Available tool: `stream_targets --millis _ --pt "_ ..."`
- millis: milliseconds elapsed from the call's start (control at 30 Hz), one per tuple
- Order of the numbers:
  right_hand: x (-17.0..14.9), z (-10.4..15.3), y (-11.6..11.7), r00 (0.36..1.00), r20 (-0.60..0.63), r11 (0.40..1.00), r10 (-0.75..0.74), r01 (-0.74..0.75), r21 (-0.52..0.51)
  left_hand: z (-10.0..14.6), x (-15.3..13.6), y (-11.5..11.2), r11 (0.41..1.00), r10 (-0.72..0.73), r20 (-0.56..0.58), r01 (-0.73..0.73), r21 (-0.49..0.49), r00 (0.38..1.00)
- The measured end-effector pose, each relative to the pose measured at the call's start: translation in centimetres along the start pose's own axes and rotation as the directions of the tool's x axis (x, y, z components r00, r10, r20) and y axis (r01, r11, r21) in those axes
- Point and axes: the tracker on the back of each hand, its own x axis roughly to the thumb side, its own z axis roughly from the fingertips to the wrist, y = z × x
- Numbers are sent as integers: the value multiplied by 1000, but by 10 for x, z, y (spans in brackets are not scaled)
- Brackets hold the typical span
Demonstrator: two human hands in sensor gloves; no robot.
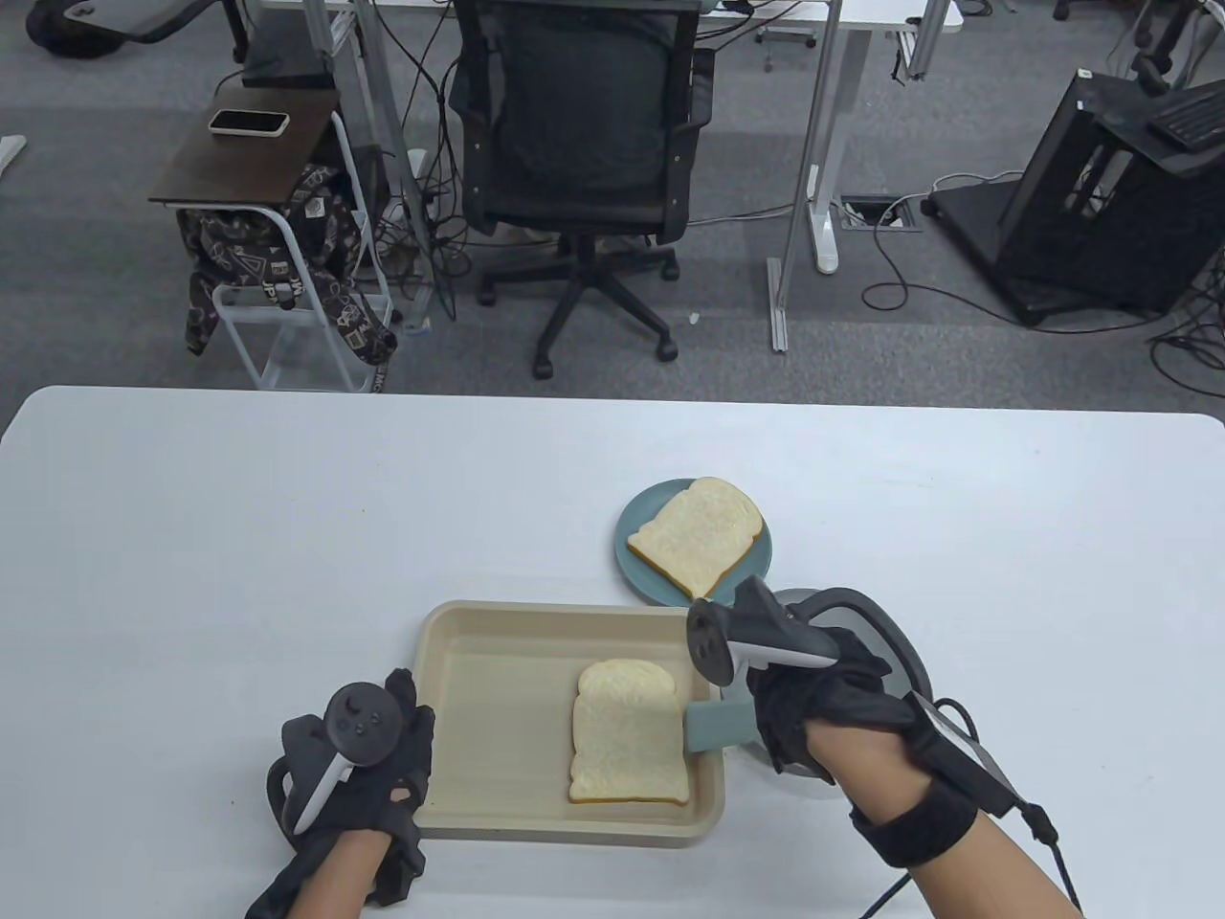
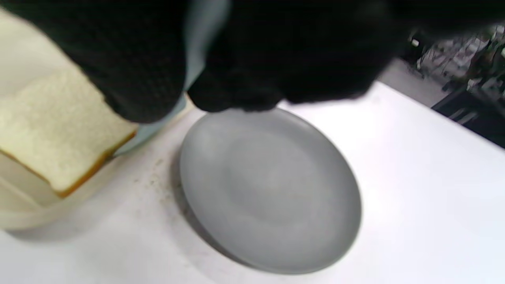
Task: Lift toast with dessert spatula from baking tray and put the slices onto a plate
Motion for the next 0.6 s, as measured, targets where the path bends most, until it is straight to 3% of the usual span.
stream_targets --millis 300,600 --pt "-21 -12 21 982 166 991 -93 107 -78 0 0 0 1000 -1 2 1 3 1000" --pt "-4 -35 37 931 268 960 -247 273 -67 0 1 -1 1000 -6 4 6 4 1000"
